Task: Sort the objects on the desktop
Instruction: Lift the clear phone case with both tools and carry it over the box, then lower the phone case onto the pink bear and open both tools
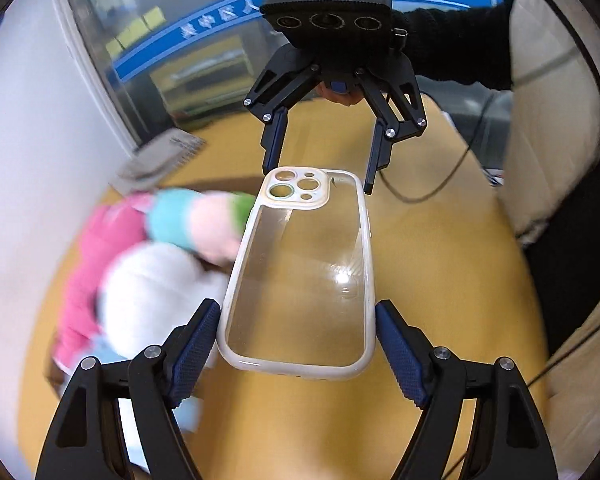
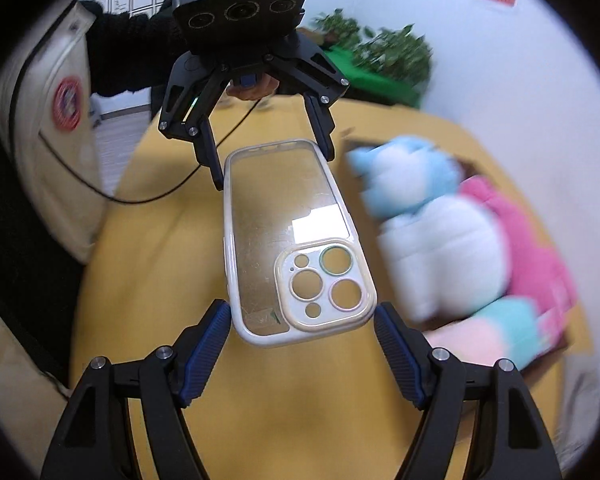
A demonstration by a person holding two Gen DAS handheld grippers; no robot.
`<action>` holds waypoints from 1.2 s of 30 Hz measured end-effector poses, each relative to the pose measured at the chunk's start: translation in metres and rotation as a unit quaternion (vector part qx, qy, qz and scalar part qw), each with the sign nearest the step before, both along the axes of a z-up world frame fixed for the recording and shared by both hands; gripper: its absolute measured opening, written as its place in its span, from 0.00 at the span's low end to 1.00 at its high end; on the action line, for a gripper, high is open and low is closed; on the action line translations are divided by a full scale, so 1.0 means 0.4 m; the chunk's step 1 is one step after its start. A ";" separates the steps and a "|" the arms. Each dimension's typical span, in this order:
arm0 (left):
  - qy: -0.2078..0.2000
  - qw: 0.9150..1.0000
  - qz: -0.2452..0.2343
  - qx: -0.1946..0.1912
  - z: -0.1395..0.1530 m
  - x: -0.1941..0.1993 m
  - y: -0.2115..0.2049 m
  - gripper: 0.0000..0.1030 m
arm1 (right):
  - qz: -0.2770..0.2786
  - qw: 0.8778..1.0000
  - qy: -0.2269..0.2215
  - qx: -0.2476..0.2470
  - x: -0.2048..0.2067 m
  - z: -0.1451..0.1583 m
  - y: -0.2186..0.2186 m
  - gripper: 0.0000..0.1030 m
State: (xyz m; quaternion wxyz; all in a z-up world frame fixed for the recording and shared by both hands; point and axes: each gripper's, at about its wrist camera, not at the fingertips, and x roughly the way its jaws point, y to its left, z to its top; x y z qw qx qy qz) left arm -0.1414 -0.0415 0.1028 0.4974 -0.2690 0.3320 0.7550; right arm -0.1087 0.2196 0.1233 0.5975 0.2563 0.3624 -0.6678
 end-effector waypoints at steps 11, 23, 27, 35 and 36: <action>-0.014 0.998 0.024 -0.056 0.027 -0.552 -0.006 0.81 | -0.040 0.998 0.039 0.028 -0.485 0.068 -0.094 0.70; -0.027 0.996 0.067 -0.051 -0.168 -0.737 0.001 0.82 | -0.075 0.995 0.006 0.063 -0.720 -0.151 -0.160 0.57; 0.006 0.994 0.107 -0.030 -0.098 -0.683 -0.049 0.88 | -0.100 0.995 0.006 0.020 -0.691 -0.098 -0.128 0.56; -0.004 0.977 0.204 0.066 -0.012 -0.457 -0.197 0.92 | -0.247 0.967 -0.025 -0.063 -0.491 -0.026 0.039 0.57; -0.013 0.973 0.216 0.080 -0.028 -0.413 -0.213 0.92 | -0.270 0.960 -0.031 -0.058 -0.467 -0.042 0.047 0.57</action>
